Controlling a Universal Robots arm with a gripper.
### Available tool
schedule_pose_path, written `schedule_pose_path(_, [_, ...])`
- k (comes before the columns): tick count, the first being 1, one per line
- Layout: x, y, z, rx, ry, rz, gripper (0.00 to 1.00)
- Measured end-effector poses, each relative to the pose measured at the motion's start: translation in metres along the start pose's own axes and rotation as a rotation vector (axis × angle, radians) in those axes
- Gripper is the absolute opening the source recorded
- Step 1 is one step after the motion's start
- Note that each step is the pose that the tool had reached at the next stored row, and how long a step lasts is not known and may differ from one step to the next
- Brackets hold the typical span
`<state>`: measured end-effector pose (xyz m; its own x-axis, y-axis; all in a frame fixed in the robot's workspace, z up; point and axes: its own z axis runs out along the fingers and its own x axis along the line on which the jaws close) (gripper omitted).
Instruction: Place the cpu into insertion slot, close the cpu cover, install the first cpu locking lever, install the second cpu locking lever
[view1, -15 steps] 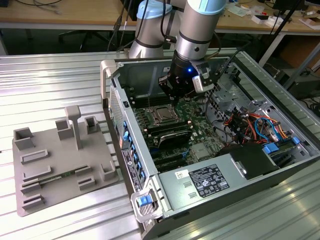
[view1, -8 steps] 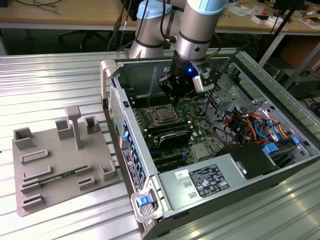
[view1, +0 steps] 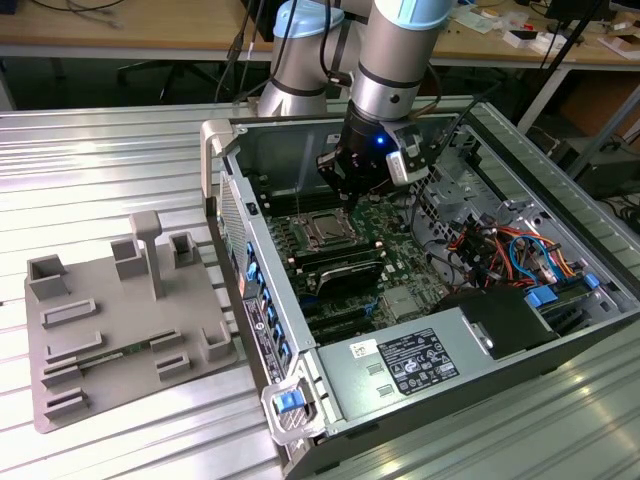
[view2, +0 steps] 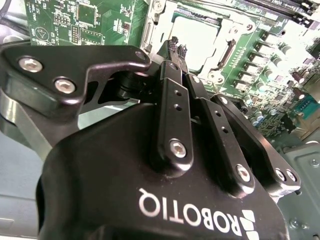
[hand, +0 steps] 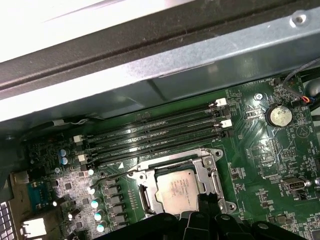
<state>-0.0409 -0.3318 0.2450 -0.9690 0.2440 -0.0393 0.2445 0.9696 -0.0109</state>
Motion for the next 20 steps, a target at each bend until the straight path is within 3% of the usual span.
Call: schedule_pose_path(20, [0.0000, 0.0000, 0.0000, -0.0016, -0.0005, -0.042, 0.11])
